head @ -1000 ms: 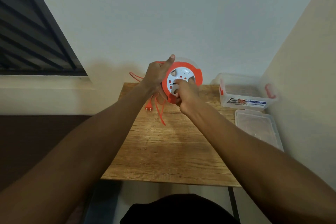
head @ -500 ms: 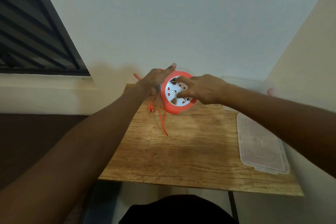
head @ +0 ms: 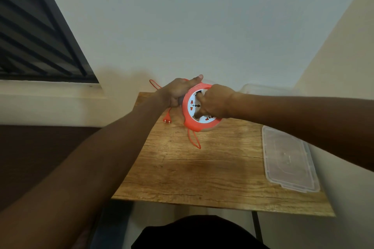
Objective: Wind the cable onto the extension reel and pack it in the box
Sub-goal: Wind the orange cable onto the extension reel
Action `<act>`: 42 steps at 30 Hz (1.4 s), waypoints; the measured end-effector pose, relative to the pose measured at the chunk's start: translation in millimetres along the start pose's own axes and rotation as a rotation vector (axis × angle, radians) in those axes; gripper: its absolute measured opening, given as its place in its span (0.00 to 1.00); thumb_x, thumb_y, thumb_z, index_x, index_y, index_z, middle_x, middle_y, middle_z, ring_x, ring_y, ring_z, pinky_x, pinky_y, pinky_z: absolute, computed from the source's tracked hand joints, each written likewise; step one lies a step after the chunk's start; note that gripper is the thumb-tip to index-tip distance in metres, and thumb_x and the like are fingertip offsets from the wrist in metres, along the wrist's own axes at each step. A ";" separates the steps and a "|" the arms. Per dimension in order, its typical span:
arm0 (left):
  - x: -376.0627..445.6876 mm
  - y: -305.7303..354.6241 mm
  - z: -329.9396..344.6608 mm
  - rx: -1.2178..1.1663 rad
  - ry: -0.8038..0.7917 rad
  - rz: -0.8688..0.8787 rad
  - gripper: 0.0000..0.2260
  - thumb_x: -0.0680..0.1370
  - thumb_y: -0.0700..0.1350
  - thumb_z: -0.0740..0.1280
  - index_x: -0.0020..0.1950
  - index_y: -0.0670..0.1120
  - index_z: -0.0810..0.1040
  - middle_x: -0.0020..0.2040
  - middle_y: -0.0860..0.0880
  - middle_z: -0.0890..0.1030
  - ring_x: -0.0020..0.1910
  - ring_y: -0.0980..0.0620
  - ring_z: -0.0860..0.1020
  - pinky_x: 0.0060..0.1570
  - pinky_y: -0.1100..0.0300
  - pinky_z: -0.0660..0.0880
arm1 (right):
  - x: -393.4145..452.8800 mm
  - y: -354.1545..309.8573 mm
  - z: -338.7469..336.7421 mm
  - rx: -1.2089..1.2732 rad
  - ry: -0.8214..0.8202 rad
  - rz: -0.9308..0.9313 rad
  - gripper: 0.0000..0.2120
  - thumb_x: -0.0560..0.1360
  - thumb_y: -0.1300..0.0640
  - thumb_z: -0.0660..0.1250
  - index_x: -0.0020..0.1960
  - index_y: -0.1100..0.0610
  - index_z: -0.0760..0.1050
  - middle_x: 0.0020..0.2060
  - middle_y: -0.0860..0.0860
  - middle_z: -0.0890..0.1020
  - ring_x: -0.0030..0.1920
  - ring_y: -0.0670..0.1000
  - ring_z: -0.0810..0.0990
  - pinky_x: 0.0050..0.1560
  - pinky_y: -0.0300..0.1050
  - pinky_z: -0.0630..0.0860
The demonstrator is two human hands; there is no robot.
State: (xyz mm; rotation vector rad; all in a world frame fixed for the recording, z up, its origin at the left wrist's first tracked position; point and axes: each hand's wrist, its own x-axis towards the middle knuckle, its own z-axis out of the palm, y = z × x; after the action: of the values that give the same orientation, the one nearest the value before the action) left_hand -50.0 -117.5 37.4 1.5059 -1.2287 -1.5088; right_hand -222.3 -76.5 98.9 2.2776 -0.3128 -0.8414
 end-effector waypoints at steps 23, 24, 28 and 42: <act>2.5 -2.1 -3.3 -0.193 0.250 0.169 0.21 0.76 0.64 0.72 0.41 0.45 0.86 0.44 0.42 0.88 0.40 0.43 0.87 0.48 0.47 0.85 | 20.2 -20.3 30.8 0.938 0.474 0.727 0.32 0.72 0.41 0.66 0.74 0.39 0.61 0.55 0.50 0.83 0.53 0.57 0.82 0.41 0.47 0.72; 3.0 -0.3 -2.7 -0.205 0.278 0.178 0.21 0.76 0.63 0.72 0.39 0.45 0.86 0.42 0.42 0.88 0.40 0.44 0.86 0.49 0.46 0.84 | 24.2 -23.4 30.9 1.035 0.511 0.801 0.33 0.71 0.40 0.66 0.74 0.40 0.62 0.56 0.50 0.83 0.54 0.57 0.81 0.42 0.47 0.73; 5.1 0.7 11.8 -0.221 0.395 0.187 0.24 0.77 0.65 0.70 0.42 0.43 0.84 0.47 0.43 0.89 0.46 0.46 0.87 0.53 0.45 0.84 | 43.6 -26.6 19.8 1.674 0.586 1.094 0.31 0.73 0.41 0.64 0.74 0.48 0.65 0.66 0.50 0.77 0.62 0.56 0.77 0.52 0.48 0.75; 2.7 5.2 7.1 -0.324 0.199 0.071 0.27 0.79 0.65 0.68 0.58 0.42 0.85 0.55 0.40 0.88 0.55 0.38 0.86 0.60 0.40 0.82 | 12.2 -14.4 -2.9 2.184 0.394 0.932 0.05 0.73 0.63 0.66 0.47 0.60 0.71 0.32 0.59 0.80 0.24 0.52 0.77 0.30 0.46 0.78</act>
State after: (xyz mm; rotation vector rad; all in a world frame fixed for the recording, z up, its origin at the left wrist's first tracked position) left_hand -58.1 -120.6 40.5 1.3444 -0.8660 -1.3967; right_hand -211.3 -69.5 85.0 2.8833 -2.7570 1.1479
